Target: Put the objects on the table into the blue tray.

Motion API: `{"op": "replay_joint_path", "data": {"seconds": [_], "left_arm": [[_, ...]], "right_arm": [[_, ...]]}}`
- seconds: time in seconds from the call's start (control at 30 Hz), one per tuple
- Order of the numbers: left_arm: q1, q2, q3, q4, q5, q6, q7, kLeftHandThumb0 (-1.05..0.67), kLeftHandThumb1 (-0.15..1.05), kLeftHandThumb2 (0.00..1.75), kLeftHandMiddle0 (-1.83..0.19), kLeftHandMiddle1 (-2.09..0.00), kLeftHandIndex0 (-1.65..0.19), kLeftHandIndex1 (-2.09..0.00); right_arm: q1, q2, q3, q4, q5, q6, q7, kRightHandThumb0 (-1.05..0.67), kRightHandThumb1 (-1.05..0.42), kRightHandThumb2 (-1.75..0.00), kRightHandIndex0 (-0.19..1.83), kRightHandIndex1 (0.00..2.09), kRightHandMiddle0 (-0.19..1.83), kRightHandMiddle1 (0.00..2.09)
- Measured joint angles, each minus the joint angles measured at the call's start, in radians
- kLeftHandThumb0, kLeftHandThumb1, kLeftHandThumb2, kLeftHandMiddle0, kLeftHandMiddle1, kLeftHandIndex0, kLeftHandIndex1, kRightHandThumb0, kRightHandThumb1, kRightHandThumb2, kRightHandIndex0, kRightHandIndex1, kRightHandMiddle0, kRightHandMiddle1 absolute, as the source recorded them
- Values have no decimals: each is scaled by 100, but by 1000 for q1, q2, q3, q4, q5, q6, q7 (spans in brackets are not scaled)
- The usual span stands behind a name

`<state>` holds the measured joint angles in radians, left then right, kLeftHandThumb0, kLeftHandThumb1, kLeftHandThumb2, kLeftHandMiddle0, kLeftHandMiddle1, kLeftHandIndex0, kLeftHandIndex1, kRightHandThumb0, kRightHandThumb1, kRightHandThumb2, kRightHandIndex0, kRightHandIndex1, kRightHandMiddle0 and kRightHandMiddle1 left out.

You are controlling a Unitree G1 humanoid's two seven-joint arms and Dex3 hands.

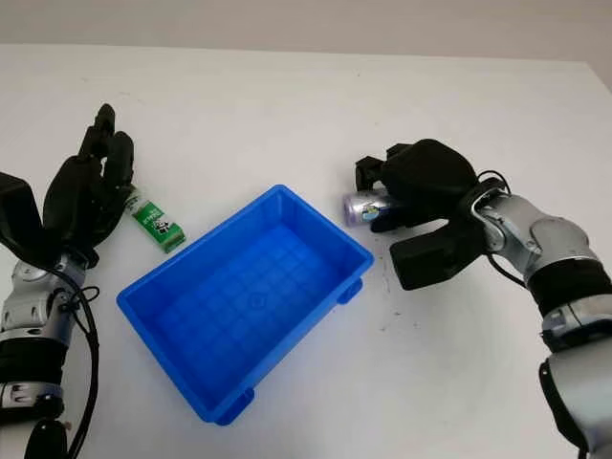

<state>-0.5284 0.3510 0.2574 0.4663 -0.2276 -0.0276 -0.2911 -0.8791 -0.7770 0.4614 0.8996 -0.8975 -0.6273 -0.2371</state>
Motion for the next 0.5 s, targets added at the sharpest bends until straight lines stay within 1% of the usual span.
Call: {"op": "replay_joint_path", "data": {"seconds": [0.1, 0.17, 0.23, 0.37, 0.5], "left_arm": [[0, 0, -1, 6, 1, -1, 3, -74, 105, 54, 19, 0, 19, 0], [0, 0, -1, 8, 1, -4, 5, -73, 105, 54, 19, 0, 19, 0], [-1, 0, -2, 10, 1, -6, 5, -73, 105, 54, 19, 0, 19, 0], [-1, 0, -2, 10, 1, -6, 6, -74, 105, 53, 19, 0, 19, 0], [-1, 0, -4, 10, 1, -6, 6, -73, 105, 53, 19, 0, 19, 0]], "right_arm": [[-9, 2, -1, 27, 3, 1, -26, -46, -103, -8, 97, 209, 65, 209], [-23, 8, -10, 38, 18, 9, -41, -41, -101, -6, 92, 209, 64, 209], [-38, 19, -40, 40, 70, 12, -42, -39, -103, -6, 90, 209, 63, 209], [-81, 43, -128, 16, 213, 11, -2, -40, -105, -11, 104, 209, 79, 209], [-128, 87, -213, -59, 346, 18, 60, -40, -105, -14, 111, 209, 92, 209]]}}
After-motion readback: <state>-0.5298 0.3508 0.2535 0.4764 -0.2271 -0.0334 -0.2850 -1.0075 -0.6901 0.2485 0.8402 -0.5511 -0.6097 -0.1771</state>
